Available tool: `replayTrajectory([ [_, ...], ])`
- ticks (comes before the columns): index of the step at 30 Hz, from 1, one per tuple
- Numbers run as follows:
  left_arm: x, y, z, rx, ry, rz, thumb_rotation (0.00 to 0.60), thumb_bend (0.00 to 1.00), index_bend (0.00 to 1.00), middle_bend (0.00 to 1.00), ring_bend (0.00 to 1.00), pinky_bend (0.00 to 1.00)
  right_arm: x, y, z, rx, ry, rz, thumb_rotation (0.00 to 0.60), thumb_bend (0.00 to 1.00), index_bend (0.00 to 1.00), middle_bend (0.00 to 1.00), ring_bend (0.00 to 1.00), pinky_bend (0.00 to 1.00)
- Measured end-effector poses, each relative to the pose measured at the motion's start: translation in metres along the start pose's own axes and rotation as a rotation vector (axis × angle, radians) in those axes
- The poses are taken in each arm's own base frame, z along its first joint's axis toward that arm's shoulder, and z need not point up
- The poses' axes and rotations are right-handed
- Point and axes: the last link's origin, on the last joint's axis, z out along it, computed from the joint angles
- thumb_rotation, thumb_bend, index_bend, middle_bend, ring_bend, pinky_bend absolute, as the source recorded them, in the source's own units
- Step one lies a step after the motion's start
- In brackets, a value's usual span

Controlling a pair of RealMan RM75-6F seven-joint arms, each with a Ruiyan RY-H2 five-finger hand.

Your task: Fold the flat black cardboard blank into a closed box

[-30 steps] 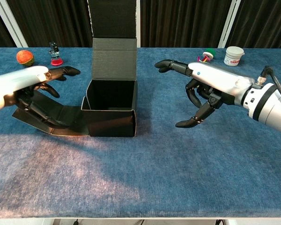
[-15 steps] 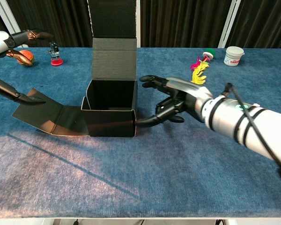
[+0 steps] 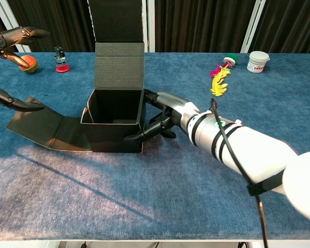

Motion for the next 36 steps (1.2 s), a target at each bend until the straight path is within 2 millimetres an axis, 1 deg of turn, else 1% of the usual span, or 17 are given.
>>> replayTrajectory([
  [6, 0.0, -0.001, -0.004, -0.006, 0.009, -0.014, 0.6, 0.0, 0.04, 0.0, 0.03, 0.24, -0.011, -0.004, 0.004, 0.021, 0.056, 0.027, 0.6, 0.01, 0.01, 0.17, 0.7, 1.0],
  [7, 0.0, -0.002, -0.005, -0.007, 0.012, -0.014, 0.6, 0.0, 0.04, 0.01, 0.03, 0.24, -0.013, -0.004, 0.005, 0.023, 0.07, 0.031, 0.6, 0.03, 0.04, 0.21, 0.71, 1.0],
  [8, 0.0, -0.002, -0.005, -0.008, 0.015, -0.016, 0.6, 0.0, 0.05, 0.02, 0.04, 0.24, -0.015, -0.005, 0.007, 0.026, 0.089, 0.035, 0.6, 0.08, 0.11, 0.27, 0.73, 1.0],
  [9, 0.001, -0.002, -0.006, -0.01, 0.021, -0.019, 0.6, 0.0, 0.05, 0.03, 0.07, 0.26, -0.016, -0.005, 0.008, 0.027, 0.105, 0.035, 0.6, 0.15, 0.2, 0.32, 0.75, 1.0],
  [10, 0.001, -0.001, -0.006, -0.012, 0.027, -0.021, 0.6, 0.0, 0.07, 0.06, 0.1, 0.29, -0.018, -0.006, 0.01, 0.028, 0.13, 0.034, 0.6, 0.21, 0.25, 0.35, 0.77, 1.0],
  [11, 0.001, -0.001, -0.007, -0.015, 0.035, -0.023, 0.6, 0.0, 0.09, 0.08, 0.14, 0.33, -0.019, -0.006, 0.012, 0.028, 0.149, 0.034, 0.6, 0.3, 0.33, 0.42, 0.79, 1.0],
  [13, 0.003, 0.0, -0.007, -0.026, 0.065, -0.025, 0.6, 0.0, 0.19, 0.18, 0.3, 0.55, -0.023, -0.008, 0.018, 0.027, 0.187, 0.045, 0.6, 0.38, 0.4, 0.47, 0.81, 1.0],
  [14, 0.004, 0.001, -0.008, -0.033, 0.082, -0.025, 0.6, 0.0, 0.23, 0.22, 0.36, 0.63, -0.023, -0.009, 0.02, 0.026, 0.2, 0.057, 0.6, 0.41, 0.42, 0.49, 0.81, 1.0],
  [15, 0.005, 0.001, -0.009, -0.046, 0.106, -0.023, 0.6, 0.0, 0.29, 0.27, 0.47, 0.73, -0.022, -0.011, 0.022, 0.025, 0.211, 0.073, 0.6, 0.43, 0.43, 0.49, 0.81, 1.0],
  [17, 0.006, 0.004, -0.011, -0.072, 0.131, -0.022, 0.6, 0.0, 0.41, 0.34, 0.62, 0.85, -0.017, -0.016, 0.026, 0.027, 0.224, 0.121, 0.6, 0.43, 0.44, 0.5, 0.81, 1.0],
  [19, 0.004, 0.007, -0.013, -0.112, 0.132, -0.023, 0.6, 0.0, 0.47, 0.39, 0.72, 0.95, -0.012, -0.022, 0.026, 0.033, 0.216, 0.167, 0.6, 0.43, 0.44, 0.5, 0.81, 1.0],
  [21, -0.001, 0.011, -0.016, -0.163, 0.111, -0.023, 0.6, 0.0, 0.48, 0.4, 0.77, 1.0, -0.005, -0.03, 0.027, 0.043, 0.197, 0.233, 0.6, 0.43, 0.44, 0.49, 0.81, 1.0],
  [26, -0.024, 0.019, -0.017, -0.286, -0.007, 0.0, 0.6, 0.0, 0.47, 0.41, 0.81, 1.0, 0.025, -0.057, 0.021, 0.092, 0.13, 0.408, 0.6, 0.43, 0.44, 0.49, 0.81, 1.0],
  [29, -0.042, 0.023, -0.012, -0.325, -0.094, 0.039, 0.6, 0.0, 0.4, 0.39, 0.82, 1.0, 0.043, -0.068, 0.013, 0.116, 0.082, 0.49, 0.6, 0.43, 0.44, 0.49, 0.81, 1.0],
  [31, -0.052, 0.023, -0.005, -0.339, -0.128, 0.101, 0.6, 0.02, 0.36, 0.36, 0.82, 1.0, 0.053, -0.069, 0.007, 0.121, 0.06, 0.509, 0.6, 0.43, 0.44, 0.49, 0.81, 1.0],
  [33, -0.057, 0.02, 0.004, -0.343, -0.115, 0.179, 0.6, 0.05, 0.34, 0.35, 0.81, 1.0, 0.061, -0.067, 0.001, 0.118, 0.043, 0.508, 0.6, 0.43, 0.44, 0.49, 0.81, 1.0],
  [36, -0.051, 0.012, 0.02, -0.33, -0.041, 0.264, 0.6, 0.12, 0.33, 0.33, 0.81, 1.0, 0.068, -0.058, -0.008, 0.102, 0.026, 0.486, 0.6, 0.43, 0.44, 0.49, 0.81, 1.0],
])
